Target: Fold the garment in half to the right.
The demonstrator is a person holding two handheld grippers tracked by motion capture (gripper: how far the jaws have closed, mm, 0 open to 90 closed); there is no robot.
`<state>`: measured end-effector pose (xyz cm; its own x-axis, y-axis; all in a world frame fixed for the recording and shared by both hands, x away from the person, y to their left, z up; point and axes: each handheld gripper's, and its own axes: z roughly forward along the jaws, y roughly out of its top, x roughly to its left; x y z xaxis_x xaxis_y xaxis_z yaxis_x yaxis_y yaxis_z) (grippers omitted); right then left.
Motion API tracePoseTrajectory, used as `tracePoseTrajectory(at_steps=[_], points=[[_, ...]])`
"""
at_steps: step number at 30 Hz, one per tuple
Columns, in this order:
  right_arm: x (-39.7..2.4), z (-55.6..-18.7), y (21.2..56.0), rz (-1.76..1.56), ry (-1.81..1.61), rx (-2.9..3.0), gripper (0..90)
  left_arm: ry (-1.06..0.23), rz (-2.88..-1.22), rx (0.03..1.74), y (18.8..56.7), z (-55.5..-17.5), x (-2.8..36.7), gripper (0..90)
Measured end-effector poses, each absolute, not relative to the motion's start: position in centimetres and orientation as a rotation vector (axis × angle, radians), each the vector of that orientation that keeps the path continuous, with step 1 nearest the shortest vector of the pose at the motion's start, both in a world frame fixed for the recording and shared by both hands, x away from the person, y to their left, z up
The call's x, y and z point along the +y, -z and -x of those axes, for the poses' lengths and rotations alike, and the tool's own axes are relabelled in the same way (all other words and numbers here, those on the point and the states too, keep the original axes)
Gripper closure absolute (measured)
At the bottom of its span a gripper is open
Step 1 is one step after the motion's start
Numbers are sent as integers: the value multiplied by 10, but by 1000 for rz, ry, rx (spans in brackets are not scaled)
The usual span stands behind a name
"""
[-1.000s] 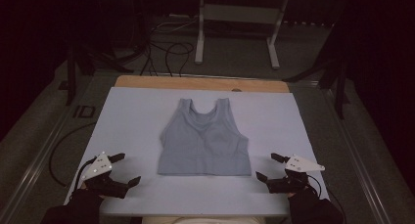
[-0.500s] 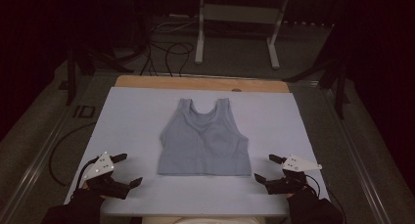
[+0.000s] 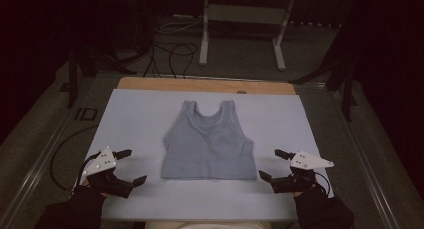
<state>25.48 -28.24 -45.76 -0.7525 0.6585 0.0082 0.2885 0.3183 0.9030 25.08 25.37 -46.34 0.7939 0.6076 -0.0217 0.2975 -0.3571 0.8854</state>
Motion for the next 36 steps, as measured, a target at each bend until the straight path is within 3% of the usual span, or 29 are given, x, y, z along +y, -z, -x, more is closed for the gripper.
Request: tracePoseTrajectory(at_steps=[19, 36], points=[[-261, -299, 386, -698, -1455, 2144, 78, -372, -1992, 643, 425, -265, 240, 0], [-215, -349, 363, -632, -1477, 2187, 77, -378, -2055, 633, 411, -276, 215, 0]])
